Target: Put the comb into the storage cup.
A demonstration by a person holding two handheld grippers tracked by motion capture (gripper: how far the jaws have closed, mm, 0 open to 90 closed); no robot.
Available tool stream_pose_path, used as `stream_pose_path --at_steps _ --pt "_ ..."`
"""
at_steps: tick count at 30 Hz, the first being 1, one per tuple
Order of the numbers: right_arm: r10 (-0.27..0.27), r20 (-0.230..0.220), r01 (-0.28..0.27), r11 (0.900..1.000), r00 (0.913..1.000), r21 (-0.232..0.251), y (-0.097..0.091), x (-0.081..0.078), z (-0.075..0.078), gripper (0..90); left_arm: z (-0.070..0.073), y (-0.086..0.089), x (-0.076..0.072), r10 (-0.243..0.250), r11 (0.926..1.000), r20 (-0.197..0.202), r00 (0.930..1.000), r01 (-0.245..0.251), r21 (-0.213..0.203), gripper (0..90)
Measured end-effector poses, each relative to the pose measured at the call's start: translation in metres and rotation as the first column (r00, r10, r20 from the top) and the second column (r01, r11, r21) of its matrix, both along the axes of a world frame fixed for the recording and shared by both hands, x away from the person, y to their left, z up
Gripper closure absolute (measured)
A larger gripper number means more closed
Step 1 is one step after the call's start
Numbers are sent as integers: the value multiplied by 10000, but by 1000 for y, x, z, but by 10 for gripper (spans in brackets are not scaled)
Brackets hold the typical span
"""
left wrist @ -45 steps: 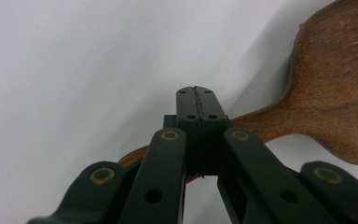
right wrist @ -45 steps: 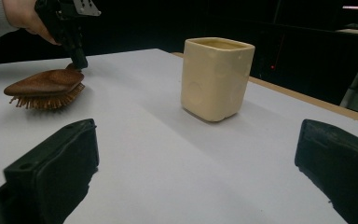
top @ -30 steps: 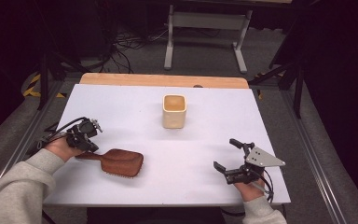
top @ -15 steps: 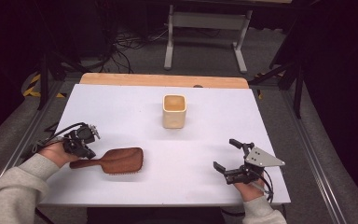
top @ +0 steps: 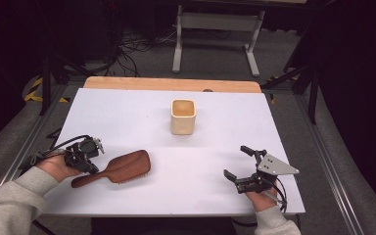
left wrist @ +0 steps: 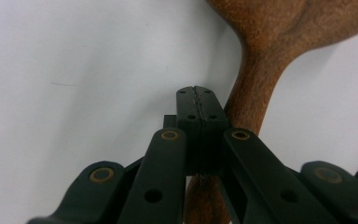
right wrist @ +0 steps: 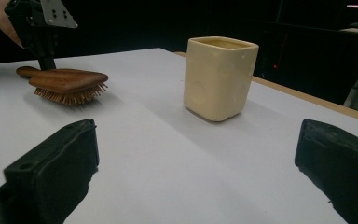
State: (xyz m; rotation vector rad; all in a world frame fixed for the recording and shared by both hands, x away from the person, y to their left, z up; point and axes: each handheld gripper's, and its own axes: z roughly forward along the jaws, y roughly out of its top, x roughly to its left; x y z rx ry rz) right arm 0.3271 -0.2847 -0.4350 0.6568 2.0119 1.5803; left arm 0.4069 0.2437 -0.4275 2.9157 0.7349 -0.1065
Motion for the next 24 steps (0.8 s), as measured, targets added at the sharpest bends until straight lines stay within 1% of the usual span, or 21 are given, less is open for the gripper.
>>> stream_pose_path --at_steps 4,6,7,11,18,20,22,24 --pt "-12 -12 12 10000 10000 -2 0 0 0 4 1 0 -5 36 10000 -172 9998 -35 56 900" --pt "-3 -8 3 10000 10000 17 0 0 0 3 -1 -1 -7 -71 10000 -197 9998 71 -10 900" --pt "-2 -11 2 10000 10000 18 0 0 0 4 -1 -1 -8 -68 10000 -261 9996 69 61 900" --pt "7 -20 -7 10000 10000 41 0 0 0 4 -1 -3 -12 -209 9998 -426 9989 211 41 899" --pt "14 -27 -14 10000 10000 34 0 0 0 3 -1 -5 -18 -303 9995 -492 9983 305 38 899" --pt "16 -32 -16 10000 10000 54 0 0 0 4 0 -5 -19 -257 9997 -506 9984 257 -22 899" --pt "21 -28 -21 10000 10000 59 0 0 0 3 0 -5 -20 -205 9998 -555 9982 206 4 899" --pt "32 -36 -32 10000 10000 58 0 0 0 3 1 -4 -21 -13 10000 -480 9988 13 14 898"
